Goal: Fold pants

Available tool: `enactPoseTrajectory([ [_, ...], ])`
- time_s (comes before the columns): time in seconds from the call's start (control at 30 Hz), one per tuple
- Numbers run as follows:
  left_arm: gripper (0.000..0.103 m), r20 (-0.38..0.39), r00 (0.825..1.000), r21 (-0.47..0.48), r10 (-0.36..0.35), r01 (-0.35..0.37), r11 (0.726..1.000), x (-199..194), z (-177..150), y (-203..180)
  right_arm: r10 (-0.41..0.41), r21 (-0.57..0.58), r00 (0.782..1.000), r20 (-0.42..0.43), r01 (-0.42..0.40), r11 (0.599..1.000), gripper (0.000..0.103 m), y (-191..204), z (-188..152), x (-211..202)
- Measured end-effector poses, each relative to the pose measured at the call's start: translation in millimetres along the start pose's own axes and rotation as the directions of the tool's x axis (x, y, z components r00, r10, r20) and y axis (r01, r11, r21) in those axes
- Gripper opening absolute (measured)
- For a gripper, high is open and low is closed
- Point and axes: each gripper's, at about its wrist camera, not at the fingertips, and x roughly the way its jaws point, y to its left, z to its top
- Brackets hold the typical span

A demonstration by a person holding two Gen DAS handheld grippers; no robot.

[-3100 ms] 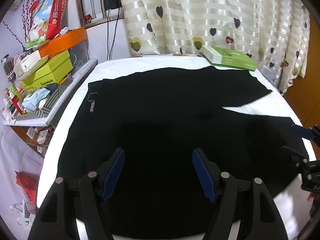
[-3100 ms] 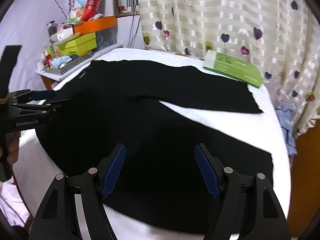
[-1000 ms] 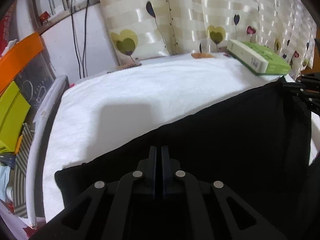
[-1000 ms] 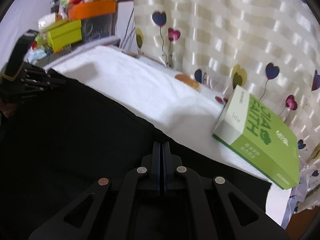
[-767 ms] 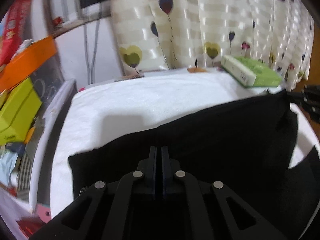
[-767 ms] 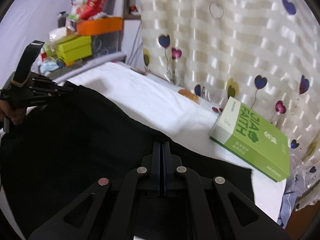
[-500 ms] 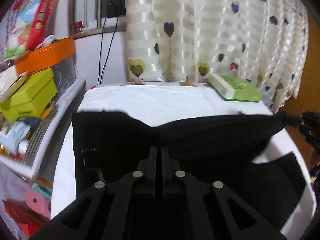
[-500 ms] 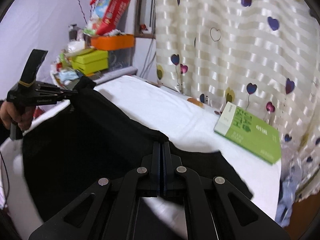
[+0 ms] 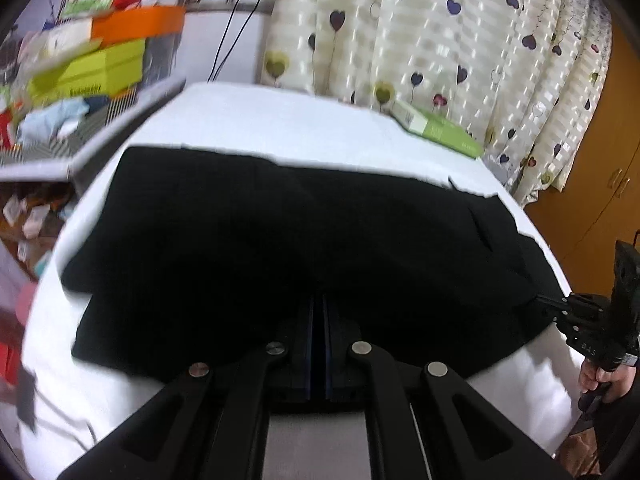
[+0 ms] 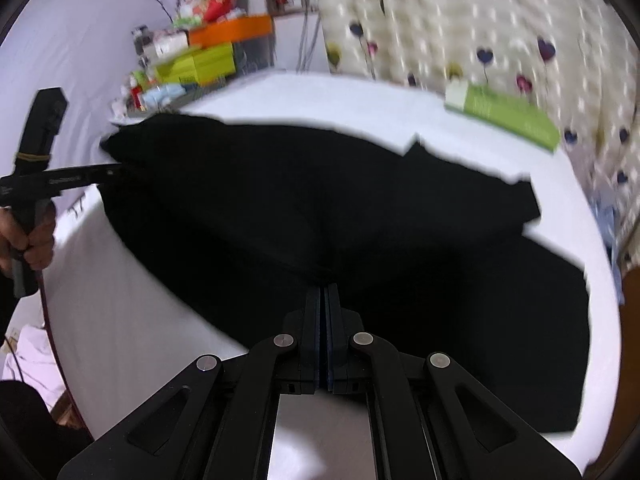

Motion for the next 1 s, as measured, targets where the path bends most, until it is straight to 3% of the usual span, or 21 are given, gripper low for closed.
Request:
enactPoseTrajectory([
  [0.1, 0.010, -0.010, 1.000, -0.029, -0.021, 0.021, 0.999, -8.2, -16.9, 3.5, -0.013, 0.055, 0.999, -0.046, 0.016, 0.998, 0.002, -3.1, -16.0, 0.0],
  [0.23, 0.013, 0.014, 1.000, -0.082, -0.006, 0.007, 0.997, -26.3, -31.3, 14.3, -0.050, 0.095, 0.998, -0.032, 0.053, 0.994, 0.006, -7.2, -23.2, -17.6],
  [0.27, 0.015, 0.021, 1.000, -0.102, -0.003, 0.006, 0.995, -30.4, -33.0, 18.3, -0.061, 0.112, 0.998, -0.026, 0.063, 0.992, 0.012, -9.9, -22.5, -22.1],
  [0.33, 0.031, 0.049, 0.999, -0.156, 0.000, 0.008, 0.988, -38.4, -33.9, 28.4, -0.092, 0.150, 0.996, 0.000, 0.091, 0.985, 0.024, -15.4, -15.7, -31.1],
  [0.4, 0.037, 0.079, 0.997, -0.212, 0.025, -0.008, 0.977, -43.1, -30.7, 39.1, -0.132, 0.175, 0.991, 0.035, 0.124, 0.977, 0.041, -20.6, -2.2, -35.7],
  [0.47, 0.039, 0.091, 0.994, -0.262, 0.056, -0.030, 0.965, -41.3, -25.8, 48.6, -0.160, 0.194, 0.986, 0.054, 0.147, 0.970, 0.045, -25.2, 14.3, -31.8],
  [0.67, 0.041, 0.061, 0.994, -0.408, 0.086, -0.054, 0.912, -23.6, -19.9, 66.4, -0.198, 0.173, 0.980, -0.006, 0.196, 0.965, 0.046, -31.3, 66.7, 28.0],
  [0.8, 0.041, 0.068, 0.995, -0.467, 0.077, -0.036, 0.883, -22.6, -24.5, 73.8, -0.268, 0.126, 0.958, -0.100, 0.279, 0.952, 0.046, -40.2, 80.1, 75.1],
  [0.87, 0.041, 0.062, 0.996, -0.488, 0.069, -0.030, 0.872, -19.8, -26.1, 77.7, -0.279, 0.144, 0.956, -0.089, 0.290, 0.946, 0.046, -45.8, 82.1, 78.7],
  [0.93, 0.041, 0.058, 0.996, -0.502, 0.061, -0.024, 0.864, -17.7, -25.1, 80.9, -0.293, 0.159, 0.952, -0.089, 0.304, 0.939, 0.028, -48.3, 82.0, 77.1],
  [0.97, 0.041, 0.059, 0.997, -0.510, 0.056, -0.018, 0.860, -17.2, -24.1, 81.3, -0.295, 0.162, 0.951, -0.088, 0.306, 0.938, 0.006, -48.9, 82.1, 76.0],
  [1.0, 0.041, 0.061, 0.997, -0.516, 0.054, -0.015, 0.857, -17.6, -23.6, 82.2, -0.297, 0.173, 0.951, -0.084, 0.307, 0.936, 0.006, -50.4, 81.1, 72.7],
])
